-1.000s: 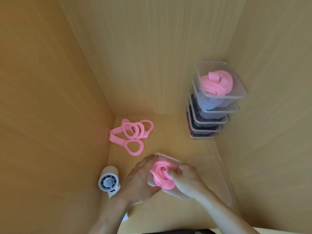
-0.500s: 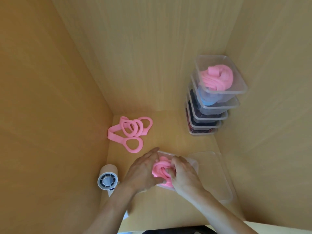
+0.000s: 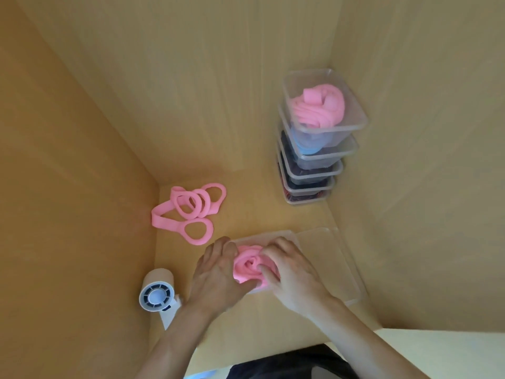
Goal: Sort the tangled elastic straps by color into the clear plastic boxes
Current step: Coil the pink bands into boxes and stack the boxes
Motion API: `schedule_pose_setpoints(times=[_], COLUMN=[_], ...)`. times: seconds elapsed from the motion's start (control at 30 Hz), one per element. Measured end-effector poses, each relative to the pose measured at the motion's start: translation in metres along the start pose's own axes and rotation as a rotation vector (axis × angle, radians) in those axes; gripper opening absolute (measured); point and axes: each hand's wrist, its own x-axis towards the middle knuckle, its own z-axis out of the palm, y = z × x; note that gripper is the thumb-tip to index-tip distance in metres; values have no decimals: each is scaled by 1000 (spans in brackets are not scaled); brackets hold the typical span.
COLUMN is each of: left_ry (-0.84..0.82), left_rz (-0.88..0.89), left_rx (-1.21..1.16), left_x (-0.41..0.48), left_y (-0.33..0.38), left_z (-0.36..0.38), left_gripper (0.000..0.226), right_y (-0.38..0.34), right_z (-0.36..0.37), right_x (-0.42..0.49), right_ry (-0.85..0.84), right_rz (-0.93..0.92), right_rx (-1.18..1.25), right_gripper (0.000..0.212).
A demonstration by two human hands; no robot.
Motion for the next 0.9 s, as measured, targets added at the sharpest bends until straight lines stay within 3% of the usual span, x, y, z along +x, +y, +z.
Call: schedule_pose_setpoints(times=[0.13, 0.27, 0.47, 0.63, 0.9], left_ry=[-24, -23, 66, 93, 119], left_rz=[48, 81, 200, 228, 202], left_rx=[-13, -105, -165, -220, -250], left_x=[5, 4, 0, -7, -13], left_y=[0, 9, 35, 45, 50], left_z=[-7, -9, 6, 18, 15], left_gripper=[76, 79, 58, 47, 41], right_y=[18, 43, 57, 61, 57], right_z=[-23, -33, -19, -7, -6], right_x=[-33, -54, -79, -90, -93], right_ry=[279, 364, 88, -133, -50], right_rz=[72, 234, 389, 342, 210], right_rx=[78, 33, -70, -202, -171], right_gripper=[6, 5, 13, 36, 15])
